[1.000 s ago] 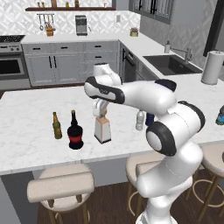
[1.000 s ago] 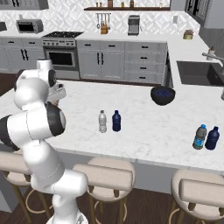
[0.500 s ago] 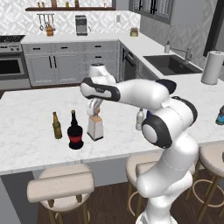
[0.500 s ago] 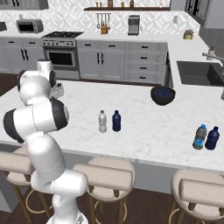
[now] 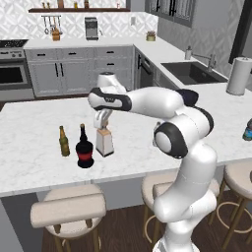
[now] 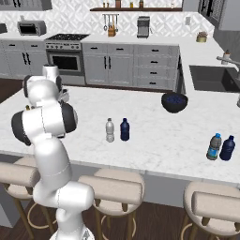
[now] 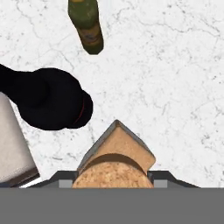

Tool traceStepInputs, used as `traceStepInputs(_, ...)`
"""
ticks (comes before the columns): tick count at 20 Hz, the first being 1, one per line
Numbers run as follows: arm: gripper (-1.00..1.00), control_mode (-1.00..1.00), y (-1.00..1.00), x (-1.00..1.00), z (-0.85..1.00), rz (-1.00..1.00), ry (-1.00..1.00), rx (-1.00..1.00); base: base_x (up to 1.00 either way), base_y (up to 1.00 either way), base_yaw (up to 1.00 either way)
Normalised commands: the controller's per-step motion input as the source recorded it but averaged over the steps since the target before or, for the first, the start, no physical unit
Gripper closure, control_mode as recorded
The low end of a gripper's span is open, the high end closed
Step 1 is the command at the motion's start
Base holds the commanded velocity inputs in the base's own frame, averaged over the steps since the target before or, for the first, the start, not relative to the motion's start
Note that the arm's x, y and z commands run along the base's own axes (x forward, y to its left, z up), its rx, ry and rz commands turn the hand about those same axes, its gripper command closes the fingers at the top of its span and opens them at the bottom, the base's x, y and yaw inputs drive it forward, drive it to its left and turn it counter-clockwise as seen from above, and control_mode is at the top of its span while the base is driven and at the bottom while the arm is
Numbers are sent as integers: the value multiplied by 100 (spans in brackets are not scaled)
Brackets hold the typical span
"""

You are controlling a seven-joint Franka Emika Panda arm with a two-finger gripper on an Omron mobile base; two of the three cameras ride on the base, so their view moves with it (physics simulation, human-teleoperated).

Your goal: Move the plastic bottles in the middle to the plastics group, and the glass bottles in the middle to the glass group.

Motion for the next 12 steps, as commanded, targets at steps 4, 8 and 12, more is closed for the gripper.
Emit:
traceStepInputs(4, 100, -100, 16, 0, -38, 0, 0, 0, 0, 0, 0)
traceStepInputs(8, 100, -100, 7, 3, -41, 0, 0, 0, 0, 0, 0)
traceStepInputs(12, 100, -100, 0, 2, -31, 0, 0, 0, 0, 0, 0)
